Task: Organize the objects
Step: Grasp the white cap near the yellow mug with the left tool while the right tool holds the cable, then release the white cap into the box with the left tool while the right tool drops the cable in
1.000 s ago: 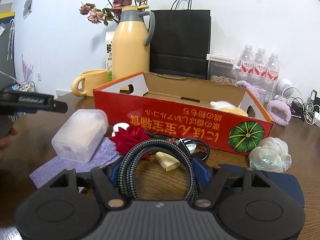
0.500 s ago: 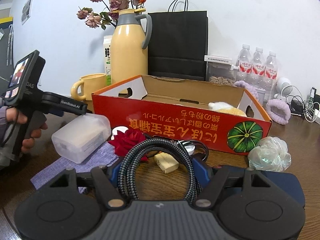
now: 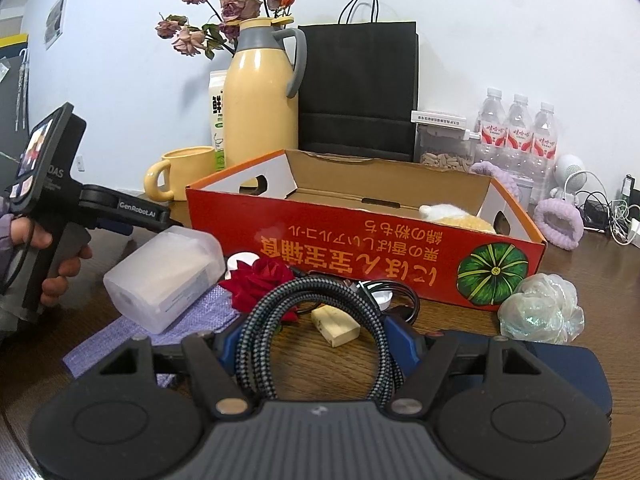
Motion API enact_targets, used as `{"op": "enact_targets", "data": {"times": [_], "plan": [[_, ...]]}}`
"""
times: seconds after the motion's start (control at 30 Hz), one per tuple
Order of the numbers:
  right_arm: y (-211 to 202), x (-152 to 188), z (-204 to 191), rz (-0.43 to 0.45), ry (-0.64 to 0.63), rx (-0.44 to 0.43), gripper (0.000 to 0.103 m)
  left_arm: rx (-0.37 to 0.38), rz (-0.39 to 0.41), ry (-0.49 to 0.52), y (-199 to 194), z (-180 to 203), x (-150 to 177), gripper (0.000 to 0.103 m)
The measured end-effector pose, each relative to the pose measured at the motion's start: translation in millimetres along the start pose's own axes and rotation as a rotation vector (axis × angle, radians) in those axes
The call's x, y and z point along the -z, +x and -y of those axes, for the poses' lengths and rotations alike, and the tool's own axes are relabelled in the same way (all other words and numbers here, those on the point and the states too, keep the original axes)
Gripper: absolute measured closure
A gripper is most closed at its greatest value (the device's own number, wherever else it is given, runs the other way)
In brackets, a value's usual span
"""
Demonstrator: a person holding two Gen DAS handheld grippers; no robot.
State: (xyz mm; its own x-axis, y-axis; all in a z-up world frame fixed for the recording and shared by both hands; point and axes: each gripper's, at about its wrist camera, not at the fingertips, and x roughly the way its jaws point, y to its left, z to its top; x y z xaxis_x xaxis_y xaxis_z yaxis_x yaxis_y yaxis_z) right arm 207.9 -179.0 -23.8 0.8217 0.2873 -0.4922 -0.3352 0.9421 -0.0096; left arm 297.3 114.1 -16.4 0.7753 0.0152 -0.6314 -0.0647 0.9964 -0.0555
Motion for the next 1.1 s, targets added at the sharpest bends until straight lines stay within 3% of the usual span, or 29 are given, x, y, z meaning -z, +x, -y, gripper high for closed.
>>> {"op": "enact_targets", "data": {"times": [0.13,0.2,0.27,0.43,0.8,1.1], "plan": [[0,0,0,0.000,0.001,0.000,0.033,0.006,0.003,0.022,0,3,2,0.036],[0,0,0,0.001,0.000,0.001,0.033,0.013,0.013,0.045,-1,6,3,0.063],[0,0,0,0.000,0.000,0.000,0.033,0.017,0.023,0.073,-3,11,5,0.074],[-1,0,-1,0.008,-0.002,0.003,0.033,0.016,0.052,0.096,-11,16,10,0.074],[-16,-4,-2,0.096,-0.010,0.018,0.034,-0.021,0.171,-0.004,-59,14,13,0.074],[-33,-55,1,0.242,-0.024,0.003,0.034,0.079,0.320,0.070,-104,64,-14,0.074]]}}
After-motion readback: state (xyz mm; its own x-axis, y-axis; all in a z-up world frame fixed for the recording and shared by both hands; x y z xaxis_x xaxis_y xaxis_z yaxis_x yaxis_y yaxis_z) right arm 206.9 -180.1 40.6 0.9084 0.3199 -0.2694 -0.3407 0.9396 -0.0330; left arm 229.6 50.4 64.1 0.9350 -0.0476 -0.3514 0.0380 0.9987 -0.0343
